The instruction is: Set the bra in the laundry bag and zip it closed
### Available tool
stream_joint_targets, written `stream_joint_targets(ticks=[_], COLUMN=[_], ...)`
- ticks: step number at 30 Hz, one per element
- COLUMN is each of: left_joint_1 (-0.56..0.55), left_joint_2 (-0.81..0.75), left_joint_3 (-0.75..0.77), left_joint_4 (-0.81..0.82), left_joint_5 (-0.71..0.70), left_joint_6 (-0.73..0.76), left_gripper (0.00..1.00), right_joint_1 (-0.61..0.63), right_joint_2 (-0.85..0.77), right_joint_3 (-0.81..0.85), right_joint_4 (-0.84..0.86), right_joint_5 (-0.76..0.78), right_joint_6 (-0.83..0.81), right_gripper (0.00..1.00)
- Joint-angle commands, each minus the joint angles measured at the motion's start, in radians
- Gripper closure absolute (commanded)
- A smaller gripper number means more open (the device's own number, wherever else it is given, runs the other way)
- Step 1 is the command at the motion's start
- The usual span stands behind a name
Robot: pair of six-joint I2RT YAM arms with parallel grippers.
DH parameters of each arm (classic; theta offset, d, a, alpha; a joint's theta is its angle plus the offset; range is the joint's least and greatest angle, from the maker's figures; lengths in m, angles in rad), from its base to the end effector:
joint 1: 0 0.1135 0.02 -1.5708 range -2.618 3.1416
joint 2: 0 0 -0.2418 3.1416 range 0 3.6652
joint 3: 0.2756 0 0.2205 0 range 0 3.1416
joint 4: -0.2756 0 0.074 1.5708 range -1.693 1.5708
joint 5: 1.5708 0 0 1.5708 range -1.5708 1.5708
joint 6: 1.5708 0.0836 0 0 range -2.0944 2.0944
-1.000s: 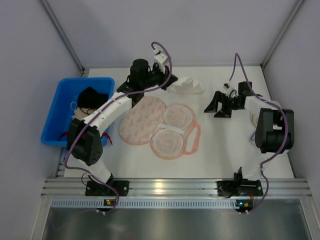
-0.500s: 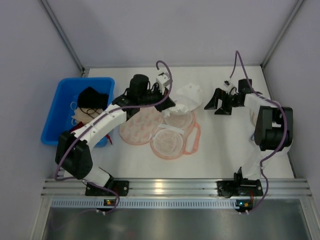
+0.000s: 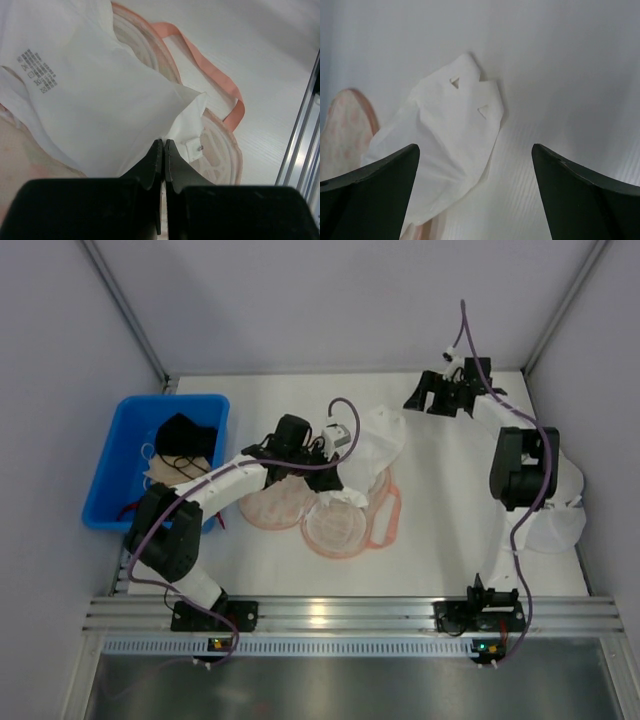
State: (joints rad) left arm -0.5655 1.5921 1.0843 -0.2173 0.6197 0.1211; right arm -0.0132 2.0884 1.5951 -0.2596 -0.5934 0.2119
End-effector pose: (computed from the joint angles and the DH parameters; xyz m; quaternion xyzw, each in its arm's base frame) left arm 0.2662 -0.2264 0.2103 0.4102 0.7757 -0.3574 0.3199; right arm 0.4601 0.0407 0.1780 -0.0170 0.8850 0.3046 0.3518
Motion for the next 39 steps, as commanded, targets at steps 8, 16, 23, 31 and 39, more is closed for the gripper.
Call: stream_joint_targets(ticks=[8,16,23,31,39], left_joint_1=[-0.004,-0.002,-0.002,-0.004,-0.002], left_joint_2=[0.063,0.109,0.117,0.117,0.068], left_joint_3=[0.000,0.052,0.072,0.100,0.147], left_joint_4=[-0.070,-0.132,-0.143,-0.159,-0.185], left_joint_5=[0.097,0.057,0.052,0.026,0.000], left_joint_6=[0.141,0.170,0.178,0.199,0.190], left_gripper=[1.00,1.00,1.00,1.00,1.00], right_joint_1=[0.142,0.225,0.234,0.231,0.229], right_joint_2=[0.271,0.340,0.346,0.340,0.126], right_joint_3=[0.398,0.557,0.532,0.520,0.510], right_joint_4=[-0.045,-0.305,-0.401,-0.386,-0.328], right_joint_5=[0.175,0.349,0.441,0.373,0.251], right_joint_6=[-0.109,-0.318,-0.456,-0.474,-0.398], right_gripper=[0.17,0.24,0.34,0.99,1.00])
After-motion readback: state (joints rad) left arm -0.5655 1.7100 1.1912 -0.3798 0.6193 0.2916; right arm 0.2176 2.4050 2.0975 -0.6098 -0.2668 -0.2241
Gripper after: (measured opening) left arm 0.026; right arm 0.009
